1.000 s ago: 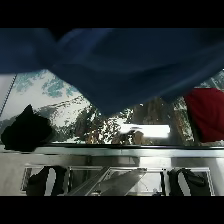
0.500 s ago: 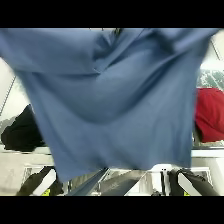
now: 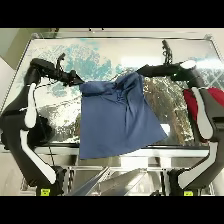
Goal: Fold the shirts.
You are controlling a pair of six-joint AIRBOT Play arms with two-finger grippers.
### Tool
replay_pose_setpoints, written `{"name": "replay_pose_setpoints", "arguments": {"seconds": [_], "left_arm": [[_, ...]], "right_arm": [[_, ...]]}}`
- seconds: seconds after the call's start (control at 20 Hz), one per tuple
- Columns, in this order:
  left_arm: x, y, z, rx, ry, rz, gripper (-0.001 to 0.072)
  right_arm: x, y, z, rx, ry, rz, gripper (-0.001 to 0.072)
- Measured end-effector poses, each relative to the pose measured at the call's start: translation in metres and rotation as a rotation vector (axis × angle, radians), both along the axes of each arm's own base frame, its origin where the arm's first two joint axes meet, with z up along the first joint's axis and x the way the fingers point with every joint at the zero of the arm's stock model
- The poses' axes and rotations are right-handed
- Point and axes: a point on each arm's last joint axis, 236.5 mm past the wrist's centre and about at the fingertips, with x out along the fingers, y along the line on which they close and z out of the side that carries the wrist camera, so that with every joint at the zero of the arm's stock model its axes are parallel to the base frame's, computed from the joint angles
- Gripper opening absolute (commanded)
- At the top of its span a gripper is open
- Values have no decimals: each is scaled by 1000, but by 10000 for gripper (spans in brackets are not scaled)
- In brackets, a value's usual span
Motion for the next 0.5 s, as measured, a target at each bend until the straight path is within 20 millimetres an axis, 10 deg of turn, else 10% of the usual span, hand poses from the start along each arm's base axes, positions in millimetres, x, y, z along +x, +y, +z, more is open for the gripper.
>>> {"name": "replay_pose_setpoints", "arguments": {"seconds": [0.25,0.5], "left_arm": [[32,30,-17,-21,-33,56,702],[36,58,3,-16,-74,122,702]], "right_arm": [[12,-44,1,17,29,-84,483],[-38,-118,25,-60,163,-83,432]]}}
